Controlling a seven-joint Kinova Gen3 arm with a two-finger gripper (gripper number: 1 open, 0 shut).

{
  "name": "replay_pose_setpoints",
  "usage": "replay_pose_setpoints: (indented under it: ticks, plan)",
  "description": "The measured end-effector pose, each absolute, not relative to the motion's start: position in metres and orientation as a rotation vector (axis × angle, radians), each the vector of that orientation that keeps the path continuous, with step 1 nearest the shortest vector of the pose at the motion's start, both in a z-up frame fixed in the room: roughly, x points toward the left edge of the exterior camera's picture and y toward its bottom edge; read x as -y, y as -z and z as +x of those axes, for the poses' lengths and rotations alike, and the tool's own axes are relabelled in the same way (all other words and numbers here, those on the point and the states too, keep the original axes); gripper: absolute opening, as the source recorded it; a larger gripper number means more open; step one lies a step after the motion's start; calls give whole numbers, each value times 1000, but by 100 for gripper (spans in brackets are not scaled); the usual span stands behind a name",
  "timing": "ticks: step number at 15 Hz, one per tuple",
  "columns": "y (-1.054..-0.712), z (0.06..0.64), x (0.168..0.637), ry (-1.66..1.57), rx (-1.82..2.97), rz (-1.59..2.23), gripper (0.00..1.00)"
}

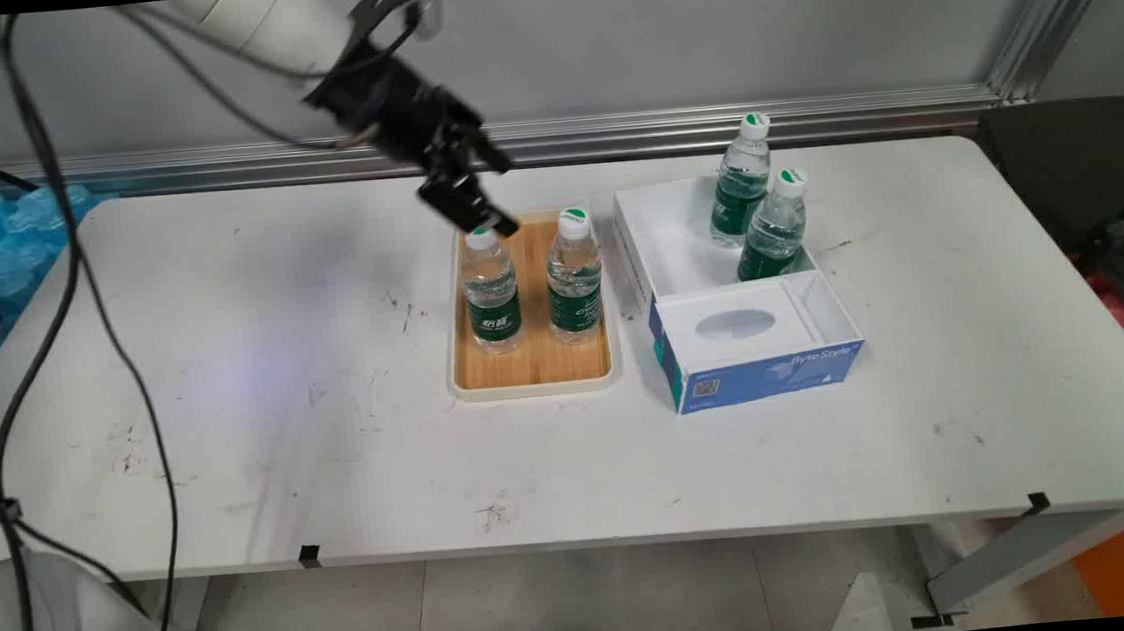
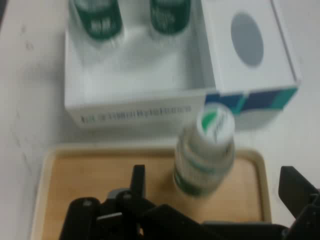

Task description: Pick up the green bottle from the white box

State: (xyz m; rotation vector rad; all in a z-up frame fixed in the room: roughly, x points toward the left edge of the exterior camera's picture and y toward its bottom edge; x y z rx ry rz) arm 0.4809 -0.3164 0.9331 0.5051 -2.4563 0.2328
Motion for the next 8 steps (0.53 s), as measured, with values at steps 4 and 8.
replay_pose_setpoints:
  ticks: [4,8]
  plan:
    - [-949,448,334,-253,2428,484,100]
    - [-952,412,354,-277,2381,476,100]
